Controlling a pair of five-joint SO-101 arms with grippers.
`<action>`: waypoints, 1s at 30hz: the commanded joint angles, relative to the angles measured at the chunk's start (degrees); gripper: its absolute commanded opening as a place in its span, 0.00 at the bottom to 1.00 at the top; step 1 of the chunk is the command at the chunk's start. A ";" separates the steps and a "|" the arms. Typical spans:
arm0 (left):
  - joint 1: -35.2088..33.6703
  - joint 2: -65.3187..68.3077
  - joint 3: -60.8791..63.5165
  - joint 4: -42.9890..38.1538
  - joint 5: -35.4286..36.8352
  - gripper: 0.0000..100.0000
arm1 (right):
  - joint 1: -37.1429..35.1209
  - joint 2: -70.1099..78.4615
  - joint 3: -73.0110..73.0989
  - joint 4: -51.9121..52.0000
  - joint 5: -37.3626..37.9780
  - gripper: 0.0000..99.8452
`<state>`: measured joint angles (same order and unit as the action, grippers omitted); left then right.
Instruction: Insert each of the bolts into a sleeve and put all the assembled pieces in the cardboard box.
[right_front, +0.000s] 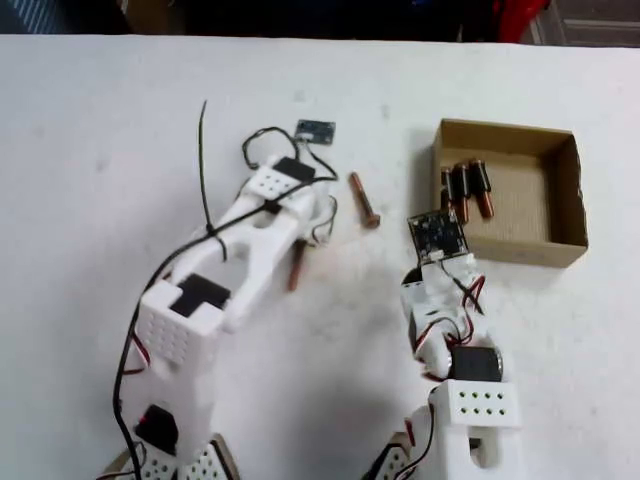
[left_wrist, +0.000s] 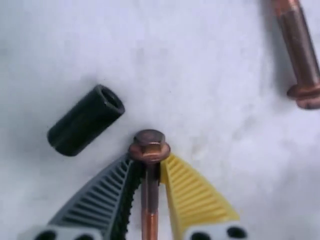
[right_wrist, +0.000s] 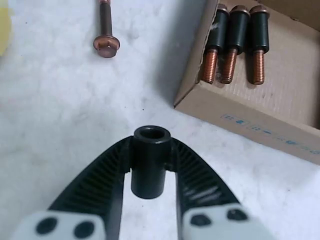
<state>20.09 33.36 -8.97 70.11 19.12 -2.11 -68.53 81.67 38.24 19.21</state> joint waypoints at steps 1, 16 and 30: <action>0.92 -6.81 -4.84 7.12 -4.22 0.02 | 0.13 -1.36 -0.44 -1.27 -0.09 0.02; 0.48 -23.43 -5.89 23.65 -11.34 0.02 | -6.46 -1.27 0.44 -1.27 -0.62 0.02; -3.56 -45.05 -4.31 31.74 -13.98 0.02 | -17.19 -1.27 0.35 -7.96 -0.62 0.02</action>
<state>18.95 -5.05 -11.87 101.32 5.76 -17.32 -68.62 82.73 32.97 19.12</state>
